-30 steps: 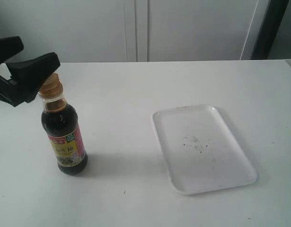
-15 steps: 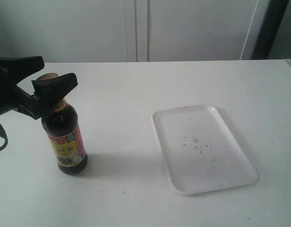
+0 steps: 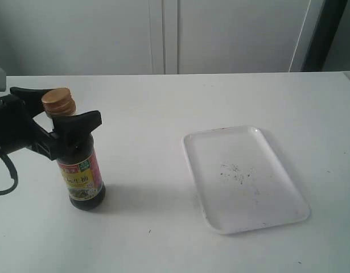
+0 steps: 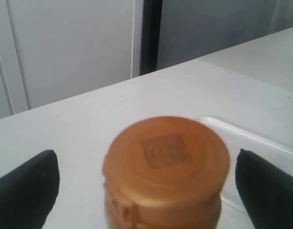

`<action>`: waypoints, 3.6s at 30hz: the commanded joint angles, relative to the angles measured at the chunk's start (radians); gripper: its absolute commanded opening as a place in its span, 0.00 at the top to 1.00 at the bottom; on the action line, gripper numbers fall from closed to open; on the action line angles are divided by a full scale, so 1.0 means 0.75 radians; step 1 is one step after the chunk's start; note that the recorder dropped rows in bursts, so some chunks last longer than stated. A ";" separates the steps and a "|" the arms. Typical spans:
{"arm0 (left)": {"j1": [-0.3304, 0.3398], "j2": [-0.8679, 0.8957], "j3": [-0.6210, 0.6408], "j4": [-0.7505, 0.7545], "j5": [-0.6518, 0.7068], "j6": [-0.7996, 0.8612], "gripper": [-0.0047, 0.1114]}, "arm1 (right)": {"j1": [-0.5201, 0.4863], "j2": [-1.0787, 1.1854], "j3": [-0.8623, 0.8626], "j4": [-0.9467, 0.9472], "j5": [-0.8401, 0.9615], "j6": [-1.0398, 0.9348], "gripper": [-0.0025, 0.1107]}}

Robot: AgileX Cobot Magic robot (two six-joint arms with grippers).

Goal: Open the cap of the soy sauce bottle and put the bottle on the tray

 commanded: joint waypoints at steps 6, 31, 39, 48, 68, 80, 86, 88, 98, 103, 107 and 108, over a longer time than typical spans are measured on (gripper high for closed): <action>-0.006 0.098 -0.002 0.046 0.037 0.007 0.06 | -0.007 -0.009 0.002 0.000 -0.004 -0.010 0.98; -0.006 0.329 -0.002 0.048 0.029 0.113 0.07 | -0.007 -0.009 0.002 0.000 -0.004 -0.010 0.98; -0.006 0.329 -0.002 0.048 0.032 0.118 0.45 | -0.007 -0.009 0.002 0.000 -0.004 -0.010 0.98; -0.006 0.329 -0.002 0.048 0.053 0.118 0.96 | -0.007 -0.009 0.002 0.000 -0.004 -0.010 0.98; -0.006 0.329 -0.002 0.108 -0.009 0.327 0.96 | -0.007 -0.009 0.002 -0.064 -0.266 -0.134 0.98; -0.006 0.329 -0.002 0.116 -0.009 0.327 0.96 | -0.007 -0.009 0.002 0.019 -0.624 0.173 0.98; -0.006 0.329 -0.002 0.123 -0.009 0.327 0.96 | -0.007 0.102 -0.114 0.015 -0.853 0.219 0.98; -0.006 0.329 -0.002 0.130 -0.009 0.327 0.96 | -0.007 0.224 -0.206 0.000 -0.862 0.219 0.98; -0.006 0.329 -0.002 0.139 -0.009 0.327 0.96 | -0.007 0.838 -0.562 -0.101 -1.021 0.219 0.98; -0.006 0.329 -0.002 0.139 -0.009 0.327 0.96 | -0.007 1.022 -0.635 -0.269 -1.146 0.335 0.98; -0.006 0.329 -0.002 0.139 -0.009 0.327 0.96 | 0.022 1.142 -0.679 -0.348 -1.199 0.430 0.98; -0.006 0.329 -0.002 0.139 -0.009 0.327 0.96 | 0.036 1.166 -0.686 -0.348 -1.206 0.428 0.98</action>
